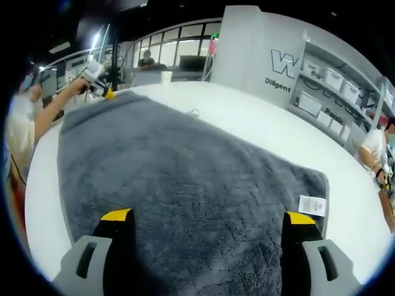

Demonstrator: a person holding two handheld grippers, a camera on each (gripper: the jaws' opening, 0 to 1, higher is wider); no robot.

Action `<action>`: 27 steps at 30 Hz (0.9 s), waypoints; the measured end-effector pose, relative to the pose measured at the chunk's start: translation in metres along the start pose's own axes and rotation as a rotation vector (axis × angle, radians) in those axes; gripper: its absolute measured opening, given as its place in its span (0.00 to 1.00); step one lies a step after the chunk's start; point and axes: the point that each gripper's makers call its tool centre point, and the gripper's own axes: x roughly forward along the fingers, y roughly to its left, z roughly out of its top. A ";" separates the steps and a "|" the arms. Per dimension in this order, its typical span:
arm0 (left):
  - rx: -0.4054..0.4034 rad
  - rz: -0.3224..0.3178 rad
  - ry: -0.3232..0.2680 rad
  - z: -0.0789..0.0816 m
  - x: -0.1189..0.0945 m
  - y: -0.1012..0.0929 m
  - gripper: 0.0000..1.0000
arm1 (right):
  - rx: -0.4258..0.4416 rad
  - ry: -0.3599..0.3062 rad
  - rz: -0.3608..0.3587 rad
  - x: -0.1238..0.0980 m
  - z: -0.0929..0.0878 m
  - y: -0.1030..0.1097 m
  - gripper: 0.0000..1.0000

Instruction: Open the folded towel by lifting each exposed corner and separating the folded layers until the towel lies flat within the target outline without major curled edges

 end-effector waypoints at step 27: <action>-0.008 -0.102 -0.131 0.027 -0.019 -0.035 0.74 | 0.021 -0.011 -0.011 -0.002 0.001 -0.007 0.99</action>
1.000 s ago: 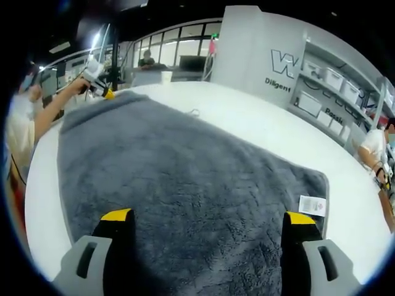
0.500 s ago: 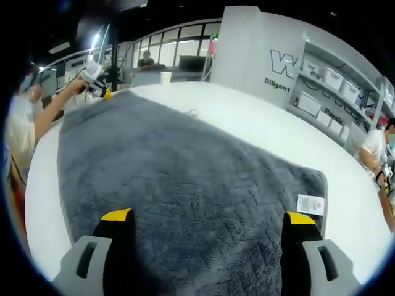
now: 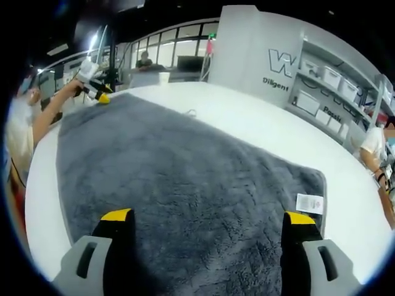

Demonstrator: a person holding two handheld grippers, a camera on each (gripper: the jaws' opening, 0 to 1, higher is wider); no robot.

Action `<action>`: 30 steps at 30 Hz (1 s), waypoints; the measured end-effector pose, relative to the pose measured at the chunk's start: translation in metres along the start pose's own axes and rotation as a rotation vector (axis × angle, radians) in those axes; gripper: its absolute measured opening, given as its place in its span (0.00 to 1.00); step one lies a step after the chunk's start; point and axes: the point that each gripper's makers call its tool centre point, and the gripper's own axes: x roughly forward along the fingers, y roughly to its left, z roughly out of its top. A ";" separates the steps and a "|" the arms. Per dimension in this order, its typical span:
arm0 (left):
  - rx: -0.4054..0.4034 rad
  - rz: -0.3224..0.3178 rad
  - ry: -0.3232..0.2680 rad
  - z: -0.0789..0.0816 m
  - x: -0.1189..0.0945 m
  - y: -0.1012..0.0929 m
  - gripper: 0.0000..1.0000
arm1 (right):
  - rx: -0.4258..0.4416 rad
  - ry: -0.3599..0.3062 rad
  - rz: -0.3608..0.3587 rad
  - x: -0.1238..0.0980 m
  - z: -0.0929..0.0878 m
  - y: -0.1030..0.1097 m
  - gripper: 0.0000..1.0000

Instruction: Open the folded towel by lifting each exposed corner and separating the folded layers until the towel lies flat within the target outline without major curled edges

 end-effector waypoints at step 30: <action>-0.081 -0.281 -0.140 0.023 -0.012 -0.064 1.00 | 0.139 -0.143 -0.324 -0.024 0.023 -0.134 0.53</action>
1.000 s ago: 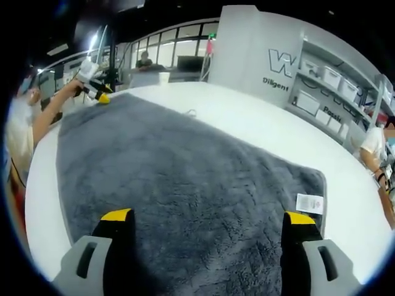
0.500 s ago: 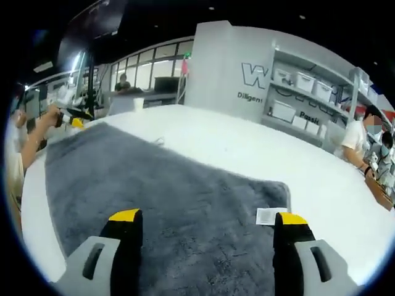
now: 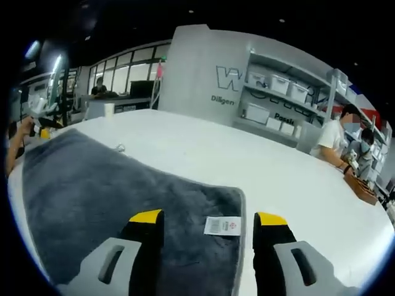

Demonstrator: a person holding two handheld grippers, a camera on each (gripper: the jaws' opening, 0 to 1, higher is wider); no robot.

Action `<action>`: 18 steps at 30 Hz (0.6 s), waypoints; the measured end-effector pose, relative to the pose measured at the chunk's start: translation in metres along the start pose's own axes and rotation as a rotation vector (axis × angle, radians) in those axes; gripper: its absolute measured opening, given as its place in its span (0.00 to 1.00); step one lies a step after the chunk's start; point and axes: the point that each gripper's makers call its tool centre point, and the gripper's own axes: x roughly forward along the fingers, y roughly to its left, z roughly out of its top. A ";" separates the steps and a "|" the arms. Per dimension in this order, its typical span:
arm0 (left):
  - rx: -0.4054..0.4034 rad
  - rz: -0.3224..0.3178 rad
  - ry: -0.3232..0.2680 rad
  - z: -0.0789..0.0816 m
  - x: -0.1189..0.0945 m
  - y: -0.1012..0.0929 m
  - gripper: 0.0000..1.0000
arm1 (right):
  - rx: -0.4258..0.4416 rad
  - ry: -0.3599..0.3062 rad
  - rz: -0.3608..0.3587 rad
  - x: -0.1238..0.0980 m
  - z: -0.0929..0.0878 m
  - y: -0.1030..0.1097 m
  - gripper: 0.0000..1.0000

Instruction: Open the folded towel by lifting each exposed corner and separating the folded layers until the towel lies flat within the target outline without major curled edges

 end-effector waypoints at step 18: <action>-0.011 0.009 -0.017 0.002 -0.005 0.003 0.99 | 0.225 0.065 0.033 0.053 -0.033 -0.036 0.13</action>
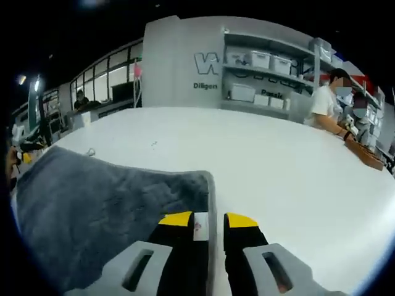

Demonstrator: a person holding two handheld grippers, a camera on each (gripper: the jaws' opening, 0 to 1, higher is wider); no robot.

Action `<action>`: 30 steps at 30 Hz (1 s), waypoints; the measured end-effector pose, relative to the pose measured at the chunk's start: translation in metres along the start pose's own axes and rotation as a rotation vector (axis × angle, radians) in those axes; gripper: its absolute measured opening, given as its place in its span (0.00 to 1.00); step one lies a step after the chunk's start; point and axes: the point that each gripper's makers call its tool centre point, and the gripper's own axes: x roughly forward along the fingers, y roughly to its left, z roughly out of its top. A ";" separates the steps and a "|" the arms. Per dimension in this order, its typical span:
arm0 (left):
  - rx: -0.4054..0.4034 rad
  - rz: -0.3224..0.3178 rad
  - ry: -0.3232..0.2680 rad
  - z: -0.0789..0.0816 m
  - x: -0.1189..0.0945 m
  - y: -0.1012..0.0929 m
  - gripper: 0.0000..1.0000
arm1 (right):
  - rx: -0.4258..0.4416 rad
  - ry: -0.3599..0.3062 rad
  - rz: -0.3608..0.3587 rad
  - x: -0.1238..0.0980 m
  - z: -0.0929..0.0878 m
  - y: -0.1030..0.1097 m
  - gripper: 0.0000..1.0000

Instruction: Open the folded towel by lifting each exposed corner and separating the folded layers until the towel lies flat within the target outline without major curled edges

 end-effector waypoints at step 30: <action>0.014 0.011 0.017 -0.004 0.000 0.001 0.99 | -0.100 0.021 -0.174 -0.002 -0.017 -0.054 0.00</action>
